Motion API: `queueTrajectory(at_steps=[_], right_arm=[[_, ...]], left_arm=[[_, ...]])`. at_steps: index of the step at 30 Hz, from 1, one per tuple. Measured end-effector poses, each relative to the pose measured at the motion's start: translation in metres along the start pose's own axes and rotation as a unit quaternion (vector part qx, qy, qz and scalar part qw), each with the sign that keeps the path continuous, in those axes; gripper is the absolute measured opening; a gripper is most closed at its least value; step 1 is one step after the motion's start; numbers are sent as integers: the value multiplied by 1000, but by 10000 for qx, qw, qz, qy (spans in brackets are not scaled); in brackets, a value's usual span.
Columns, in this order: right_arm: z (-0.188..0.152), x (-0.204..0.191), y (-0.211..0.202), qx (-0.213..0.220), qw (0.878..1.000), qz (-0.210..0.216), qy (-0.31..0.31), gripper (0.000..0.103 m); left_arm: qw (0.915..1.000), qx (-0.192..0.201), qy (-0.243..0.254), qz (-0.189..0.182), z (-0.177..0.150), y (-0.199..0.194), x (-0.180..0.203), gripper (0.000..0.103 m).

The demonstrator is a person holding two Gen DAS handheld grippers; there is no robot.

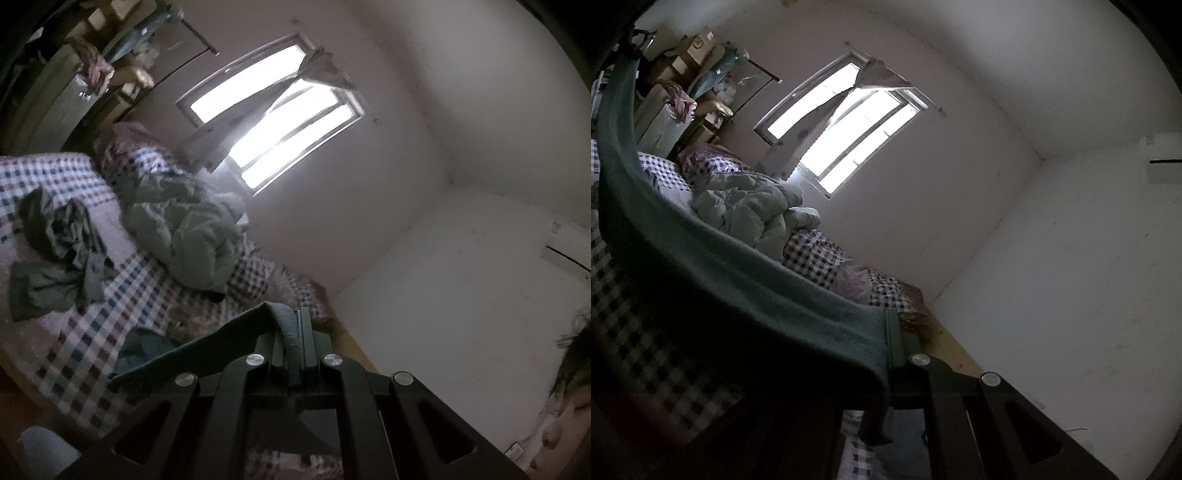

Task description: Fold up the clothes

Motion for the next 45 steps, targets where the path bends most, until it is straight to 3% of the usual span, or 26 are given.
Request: queueTrajectory(at_steps=[10,18,21,27,32,45], right_arm=[[24,32,-21,400,9986,-151,326,0],[33,44,-55,624,9967,-47,516,0],[32,41,-55,622,9965,37,560,0],[8,11,-25,129,9982,490,331,0],[-16,-18,5,-280,9946,960,261,0],[-69,-53,110,-952,9826,1541,399,0]], left_arm=[[9969,562,424,-343,23,-42,40,2],[9945,737,690,-266,24,-70,48,2],[9969,489,618,-20,18,-52,31,2],[9986,-118,248,458,-4,-8,-14,2],[9963,-437,81,738,-19,27,-39,2],[9855,-1086,-269,1272,-41,118,-100,2]])
Point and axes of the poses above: each gripper's, at about its wrist camera, not at the fingertips, and y roughly the way its jaws point, x to its right, z to its top, the point moved 7 cm from there along y, roughly the way its jaws point, and after that the axes turned 6 degrees about z, right-handed, at the moved point
